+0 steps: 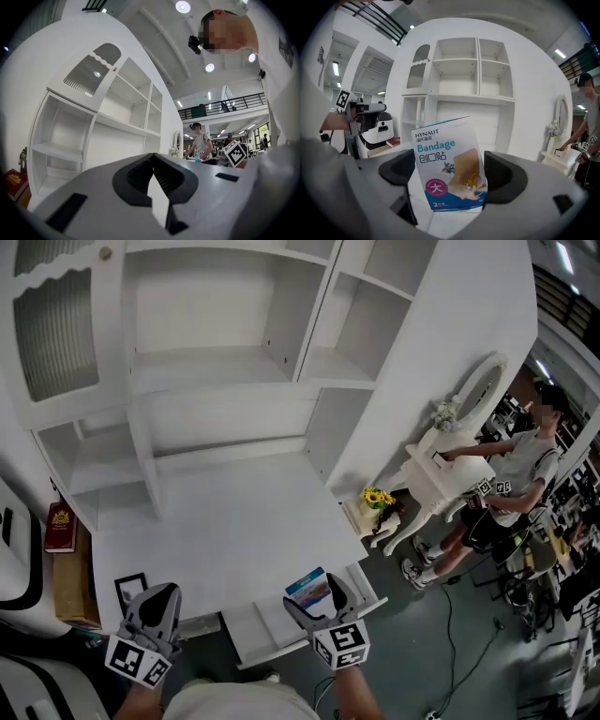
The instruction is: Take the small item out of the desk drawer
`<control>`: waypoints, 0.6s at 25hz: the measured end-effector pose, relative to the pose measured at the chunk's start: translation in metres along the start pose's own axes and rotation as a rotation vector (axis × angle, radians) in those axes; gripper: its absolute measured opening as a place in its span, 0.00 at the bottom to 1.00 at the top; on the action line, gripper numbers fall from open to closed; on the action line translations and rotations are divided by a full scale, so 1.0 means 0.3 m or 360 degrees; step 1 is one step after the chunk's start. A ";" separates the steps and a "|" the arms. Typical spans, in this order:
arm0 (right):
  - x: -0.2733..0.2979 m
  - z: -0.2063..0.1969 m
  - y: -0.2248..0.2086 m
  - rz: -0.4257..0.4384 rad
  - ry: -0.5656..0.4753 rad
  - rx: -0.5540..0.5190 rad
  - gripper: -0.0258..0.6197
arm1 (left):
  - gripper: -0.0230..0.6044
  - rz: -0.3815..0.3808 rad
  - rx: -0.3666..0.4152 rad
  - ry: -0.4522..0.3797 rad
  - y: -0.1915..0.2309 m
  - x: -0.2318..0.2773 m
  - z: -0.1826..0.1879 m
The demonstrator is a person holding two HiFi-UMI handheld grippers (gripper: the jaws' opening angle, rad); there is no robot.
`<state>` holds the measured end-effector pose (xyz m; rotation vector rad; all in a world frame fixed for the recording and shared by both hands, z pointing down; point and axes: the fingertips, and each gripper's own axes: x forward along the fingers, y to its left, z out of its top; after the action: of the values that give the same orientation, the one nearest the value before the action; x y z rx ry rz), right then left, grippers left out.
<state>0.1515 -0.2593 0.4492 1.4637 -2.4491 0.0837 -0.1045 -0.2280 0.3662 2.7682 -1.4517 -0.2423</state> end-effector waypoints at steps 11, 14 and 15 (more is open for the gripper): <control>-0.141 0.102 -0.025 -0.0118 -0.0143 0.0102 0.77 | 0.06 -0.0023 -0.0025 -0.0011 -0.004 -0.004 0.001; -0.183 0.116 -0.034 -0.0164 -0.0167 0.0139 0.77 | 0.06 -0.0017 -0.0029 -0.0014 -0.003 -0.016 0.002; -0.199 0.120 -0.039 -0.0184 -0.0178 0.0157 0.77 | 0.06 -0.0014 -0.0029 -0.0017 -0.001 -0.021 0.004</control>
<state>0.1805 -0.2208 0.3973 1.6922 -2.4729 0.1022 -0.1078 -0.2226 0.3658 2.7640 -1.4328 -0.2693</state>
